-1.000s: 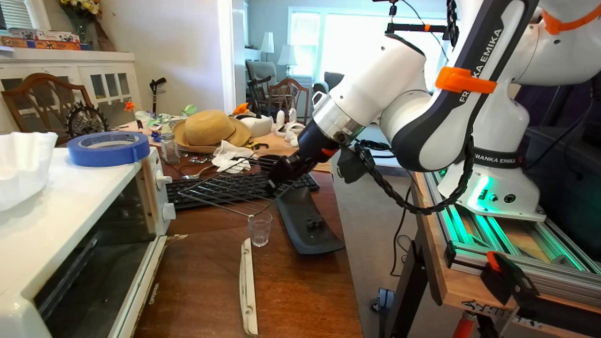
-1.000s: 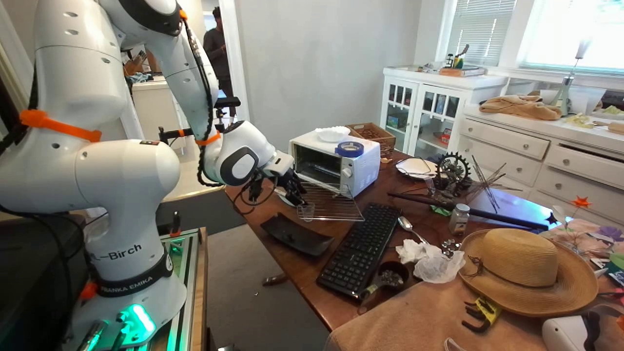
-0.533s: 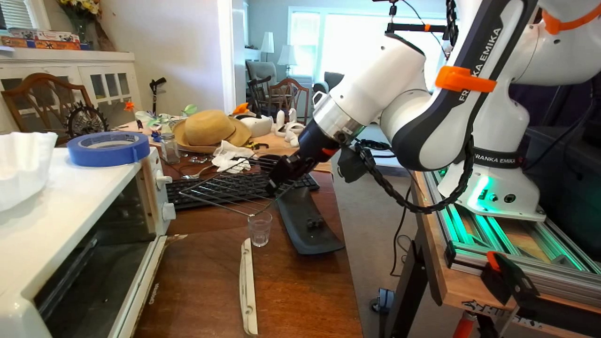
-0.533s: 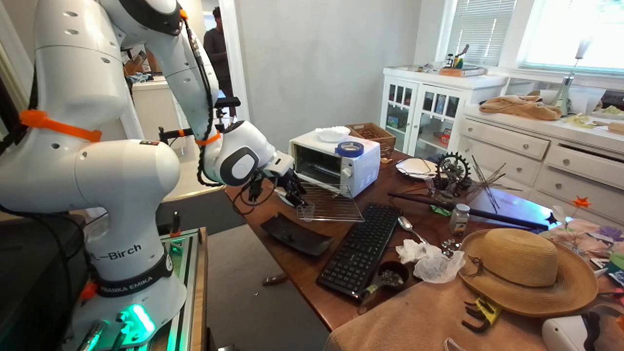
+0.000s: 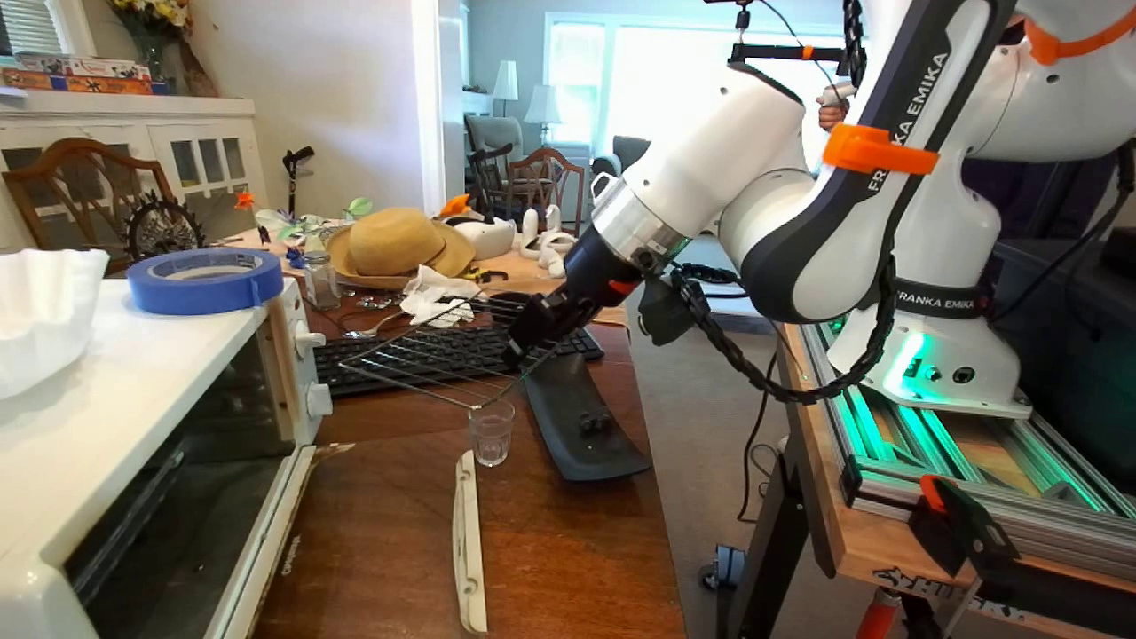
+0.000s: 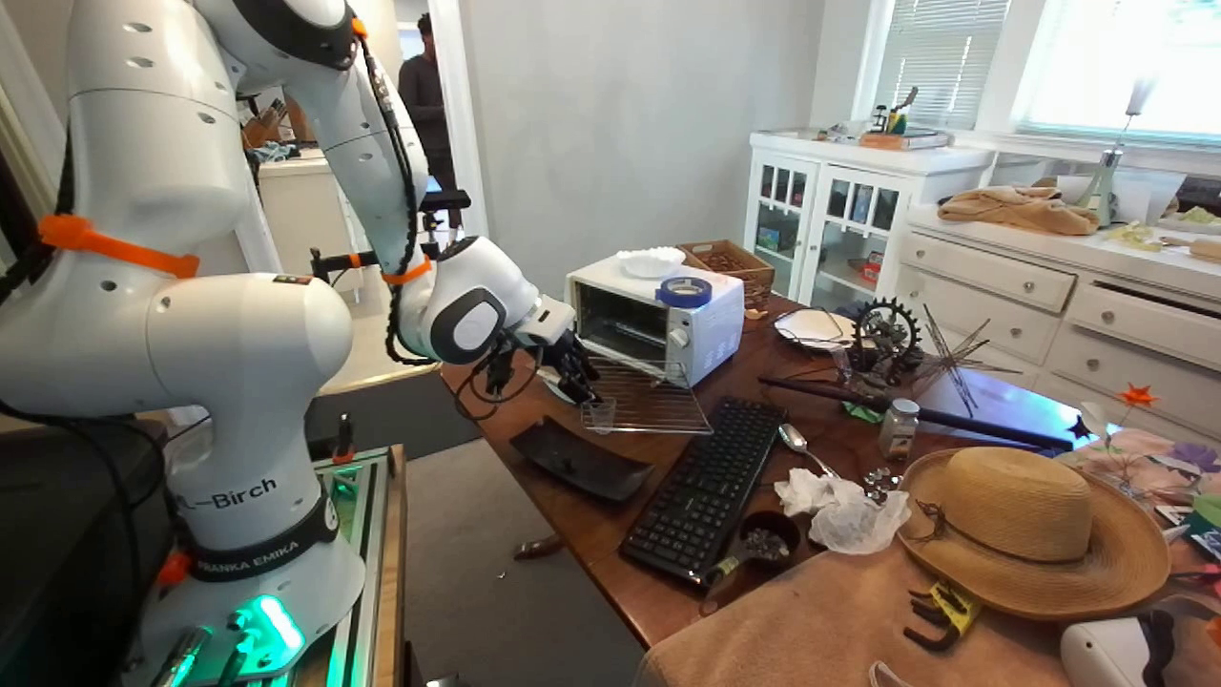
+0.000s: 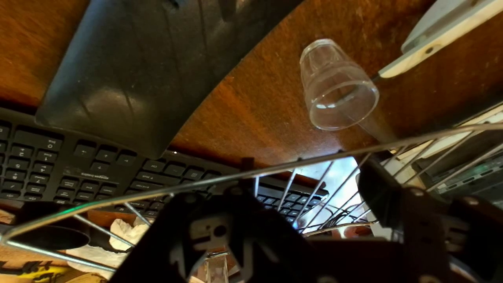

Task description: Put the metal object inside the mini oven

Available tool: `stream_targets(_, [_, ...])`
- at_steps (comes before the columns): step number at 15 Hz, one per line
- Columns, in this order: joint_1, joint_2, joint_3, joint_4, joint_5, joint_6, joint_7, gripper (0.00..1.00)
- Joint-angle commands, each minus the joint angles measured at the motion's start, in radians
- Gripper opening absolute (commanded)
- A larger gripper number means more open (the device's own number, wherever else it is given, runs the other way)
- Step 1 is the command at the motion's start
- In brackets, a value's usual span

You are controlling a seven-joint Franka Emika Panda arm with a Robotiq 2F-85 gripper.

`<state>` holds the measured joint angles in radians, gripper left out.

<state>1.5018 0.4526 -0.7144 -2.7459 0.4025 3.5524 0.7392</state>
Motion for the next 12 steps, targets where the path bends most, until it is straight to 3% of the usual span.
stream_targets(1, [0.003,0.007,0.022,0.002,0.0,0.011,0.014,0.43])
stream_targets(12, [0.089,0.136,0.121,0.181,0.005,-0.048,-0.003,0.43])
